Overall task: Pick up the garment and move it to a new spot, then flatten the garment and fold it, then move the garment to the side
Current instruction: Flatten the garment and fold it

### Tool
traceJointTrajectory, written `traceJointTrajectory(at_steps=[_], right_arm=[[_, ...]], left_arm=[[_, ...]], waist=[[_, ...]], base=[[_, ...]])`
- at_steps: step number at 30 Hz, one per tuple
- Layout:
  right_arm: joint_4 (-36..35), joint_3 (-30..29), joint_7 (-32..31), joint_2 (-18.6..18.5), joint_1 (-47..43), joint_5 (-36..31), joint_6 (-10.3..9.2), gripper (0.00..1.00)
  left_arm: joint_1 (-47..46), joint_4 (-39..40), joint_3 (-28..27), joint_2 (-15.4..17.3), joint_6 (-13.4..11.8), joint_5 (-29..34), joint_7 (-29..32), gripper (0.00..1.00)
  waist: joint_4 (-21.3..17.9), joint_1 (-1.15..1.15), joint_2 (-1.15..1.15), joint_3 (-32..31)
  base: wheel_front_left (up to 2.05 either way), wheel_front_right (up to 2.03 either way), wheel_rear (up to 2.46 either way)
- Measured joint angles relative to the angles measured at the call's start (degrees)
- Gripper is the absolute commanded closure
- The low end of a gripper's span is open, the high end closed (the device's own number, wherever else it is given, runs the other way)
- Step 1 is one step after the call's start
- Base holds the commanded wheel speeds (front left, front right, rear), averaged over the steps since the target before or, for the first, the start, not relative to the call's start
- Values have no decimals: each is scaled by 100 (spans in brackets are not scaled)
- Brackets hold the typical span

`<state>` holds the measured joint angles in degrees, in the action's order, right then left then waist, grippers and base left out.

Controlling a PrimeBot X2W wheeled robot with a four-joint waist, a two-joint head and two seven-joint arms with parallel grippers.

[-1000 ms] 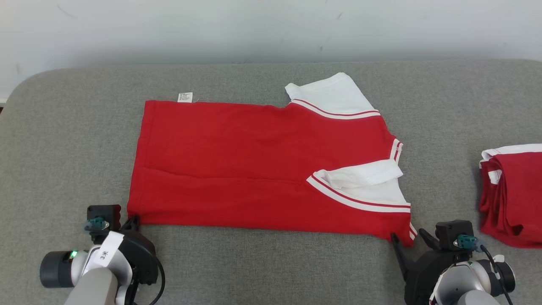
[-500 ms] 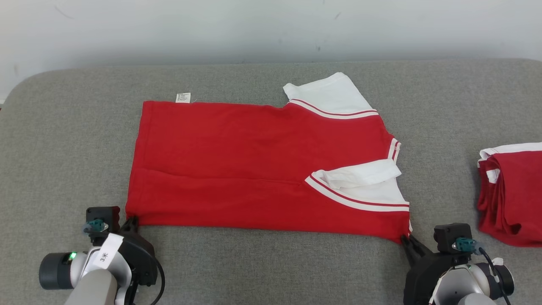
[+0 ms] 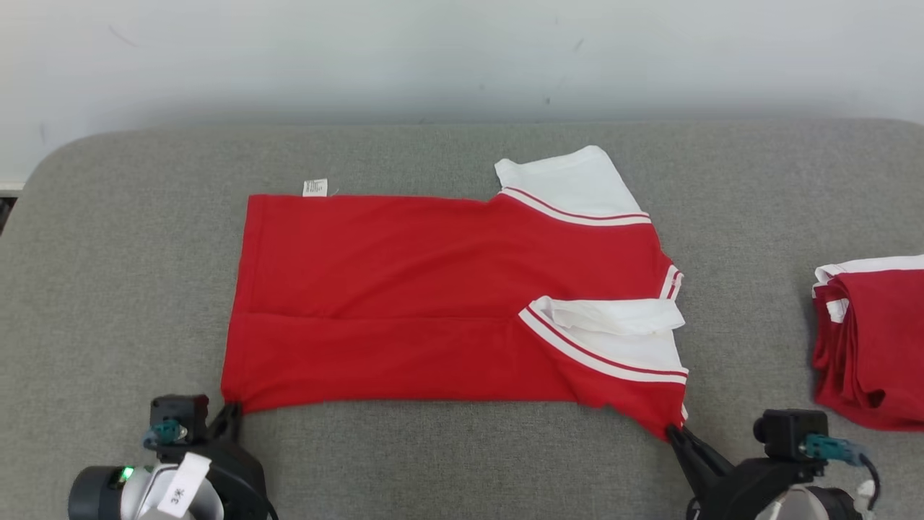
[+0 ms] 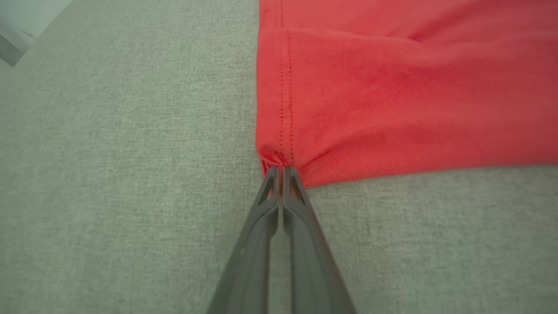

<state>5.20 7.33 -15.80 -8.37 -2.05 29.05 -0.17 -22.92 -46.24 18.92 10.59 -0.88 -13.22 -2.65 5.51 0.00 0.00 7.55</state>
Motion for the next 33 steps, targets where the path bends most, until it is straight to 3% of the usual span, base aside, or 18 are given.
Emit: traceJointTrajectory(at_steps=[6, 8, 11, 22, 33], right_arm=[[-603, -118, -298, -168, -493, 245, 77, 100], [-782, -193, -394, -243, -687, 345, 103, 100], [-1082, -335, -538, -371, -1005, 396, 77, 100], [-2173, -494, -1211, -611, -2001, 680, -46, 100], [-2704, -782, -1771, -760, -2499, 854, -383, 100]], left_arm=[[407, 330, 86, 81, 99, 0, -47, 100], [530, 494, 178, 165, 382, -13, -47, 100], [738, 661, 232, 212, 492, -125, -37, 100], [1534, 1407, 186, 510, 494, -243, 218, 100], [2402, 2343, 145, 578, 410, -449, 726, 100]], waist=[[38, 0, 0, -153], [47, 0, 0, -207], [63, 0, 0, -290], [36, -1, -1, -512], [-40, -1, -1, -587]], base=[[0, 0, 0], [0, 0, 0], [0, 0, 0], [0, 0, 0], [0, 0, 0]])
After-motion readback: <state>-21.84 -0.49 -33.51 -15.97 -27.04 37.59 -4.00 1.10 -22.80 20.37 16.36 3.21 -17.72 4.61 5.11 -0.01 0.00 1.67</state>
